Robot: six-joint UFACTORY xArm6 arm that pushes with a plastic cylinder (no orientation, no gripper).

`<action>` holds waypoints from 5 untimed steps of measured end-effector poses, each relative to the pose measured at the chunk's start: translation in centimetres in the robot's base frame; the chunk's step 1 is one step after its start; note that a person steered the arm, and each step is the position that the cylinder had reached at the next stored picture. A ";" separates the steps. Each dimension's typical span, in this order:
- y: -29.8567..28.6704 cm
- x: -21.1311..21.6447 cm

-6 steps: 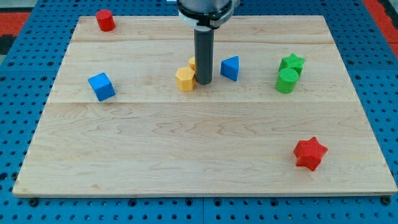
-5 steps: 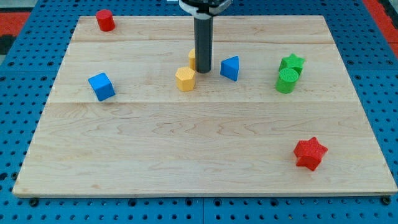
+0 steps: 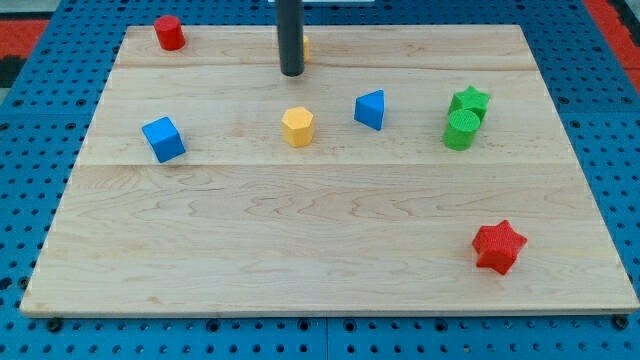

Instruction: Nudge the yellow heart to the top center

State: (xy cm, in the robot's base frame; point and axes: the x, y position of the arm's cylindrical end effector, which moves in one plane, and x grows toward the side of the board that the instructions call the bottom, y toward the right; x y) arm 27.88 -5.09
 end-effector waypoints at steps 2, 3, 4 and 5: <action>-0.6 -2.7; -0.5 -4.3; -0.5 -2.6; -0.5 -2.2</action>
